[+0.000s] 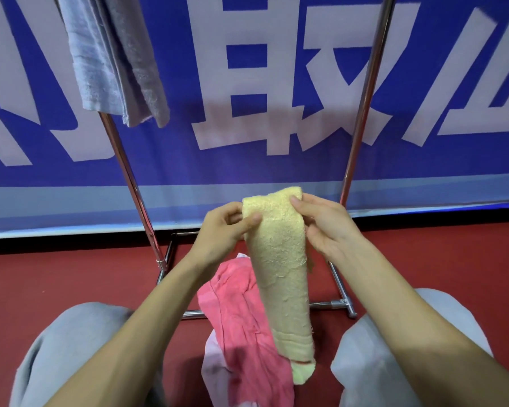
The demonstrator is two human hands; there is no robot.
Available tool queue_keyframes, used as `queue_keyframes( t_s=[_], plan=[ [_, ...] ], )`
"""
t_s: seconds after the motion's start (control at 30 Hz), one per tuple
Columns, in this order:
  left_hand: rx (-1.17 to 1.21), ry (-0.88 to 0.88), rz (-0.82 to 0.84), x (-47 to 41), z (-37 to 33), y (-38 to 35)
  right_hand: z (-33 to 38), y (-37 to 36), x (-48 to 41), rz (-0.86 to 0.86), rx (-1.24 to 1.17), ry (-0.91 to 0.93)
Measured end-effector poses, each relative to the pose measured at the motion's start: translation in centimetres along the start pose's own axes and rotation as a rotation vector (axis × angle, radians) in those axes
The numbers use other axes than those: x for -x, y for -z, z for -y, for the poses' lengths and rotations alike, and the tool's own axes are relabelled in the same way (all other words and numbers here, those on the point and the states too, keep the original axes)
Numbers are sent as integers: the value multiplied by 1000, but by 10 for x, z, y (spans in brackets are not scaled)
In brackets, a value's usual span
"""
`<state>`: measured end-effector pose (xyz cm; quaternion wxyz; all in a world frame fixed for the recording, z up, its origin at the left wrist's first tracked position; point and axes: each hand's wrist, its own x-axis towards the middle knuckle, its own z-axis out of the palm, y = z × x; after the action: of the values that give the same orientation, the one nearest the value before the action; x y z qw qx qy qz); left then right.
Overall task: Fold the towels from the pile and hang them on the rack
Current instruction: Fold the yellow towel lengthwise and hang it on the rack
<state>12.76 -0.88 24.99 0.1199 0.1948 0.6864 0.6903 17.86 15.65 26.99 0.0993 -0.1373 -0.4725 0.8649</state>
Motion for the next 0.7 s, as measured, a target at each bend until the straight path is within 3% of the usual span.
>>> queue_keyframes(
  t_s=[0.17, 0.27, 0.43, 0.7],
  plan=[
    [24, -42, -23, 0, -8, 1, -5, 3, -2, -6, 64, -43],
    [59, -7, -77, 0, -14, 8, -10, 0, -2, 32, 253, -83],
    [156, 153, -85, 4, -32, 30, -20, -13, 3, 313, 386, -168],
    [217, 292, -226, 7, -32, 57, -26, -21, 12, 549, 441, -107]
  ],
)
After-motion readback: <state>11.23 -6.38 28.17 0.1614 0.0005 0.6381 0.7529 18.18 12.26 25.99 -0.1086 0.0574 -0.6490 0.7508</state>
